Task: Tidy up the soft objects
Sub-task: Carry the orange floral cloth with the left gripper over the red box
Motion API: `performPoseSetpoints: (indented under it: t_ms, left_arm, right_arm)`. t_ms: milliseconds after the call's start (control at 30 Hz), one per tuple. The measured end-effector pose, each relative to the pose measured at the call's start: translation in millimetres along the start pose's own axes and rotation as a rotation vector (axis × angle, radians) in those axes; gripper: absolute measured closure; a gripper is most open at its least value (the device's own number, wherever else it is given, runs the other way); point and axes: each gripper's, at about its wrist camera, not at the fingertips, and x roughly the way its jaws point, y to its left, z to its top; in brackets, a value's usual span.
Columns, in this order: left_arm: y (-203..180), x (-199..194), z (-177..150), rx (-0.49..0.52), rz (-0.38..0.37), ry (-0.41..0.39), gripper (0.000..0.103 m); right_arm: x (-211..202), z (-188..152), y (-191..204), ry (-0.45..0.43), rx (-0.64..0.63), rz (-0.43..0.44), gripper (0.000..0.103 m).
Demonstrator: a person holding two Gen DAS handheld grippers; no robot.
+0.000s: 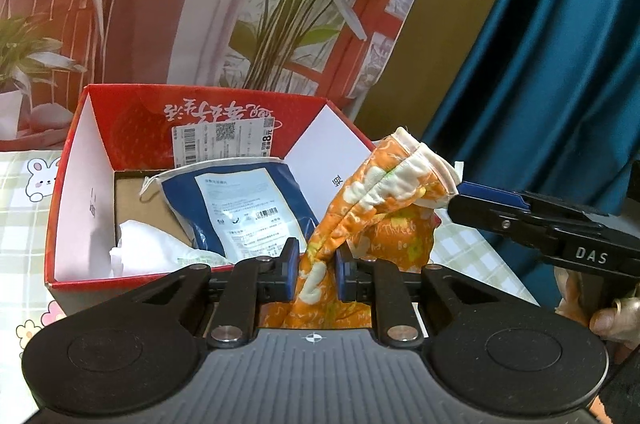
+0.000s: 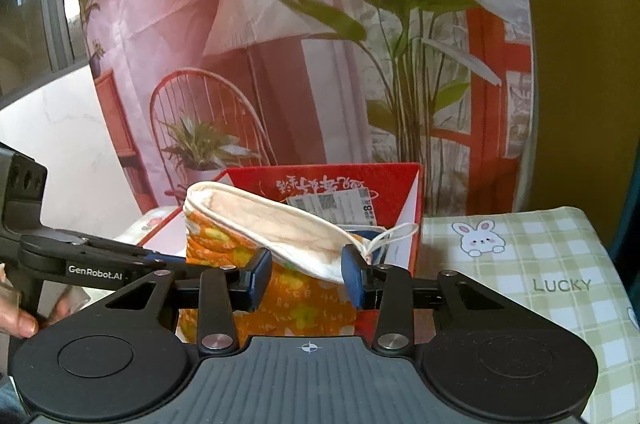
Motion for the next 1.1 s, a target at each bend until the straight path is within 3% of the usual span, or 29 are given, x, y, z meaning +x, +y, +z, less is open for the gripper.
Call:
performPoseSetpoints:
  t_ms: [167,433,600,667,867,1100]
  left_arm:
    - [2,-2,1,-0.013,0.020,-0.006,0.084]
    - [4,-5,-3,-0.016,0.021,0.003,0.084]
    - [5,-7,-6,-0.021,0.033,0.011,0.084]
    - [6,-10,-7,-0.029,0.037,0.009,0.084]
    - [-1,-39,11,-0.021,0.005,-0.083,0.084]
    - [1,-65,63,-0.004,0.042,-0.247,0.084]
  right_arm:
    - [-9,-4,-4,-0.031,0.005,-0.028,0.056]
    - [14,-41,-13,0.114,0.045,-0.016,0.057]
    - [28,-50,-16,0.136,0.090,0.026,0.068]
    - [28,-48,-12,0.143,0.077,0.032,0.088]
    - [8,-23,-5,0.080,0.054,0.069,0.095]
    - [5,47,8,-0.040,-0.035,0.108,0.095]
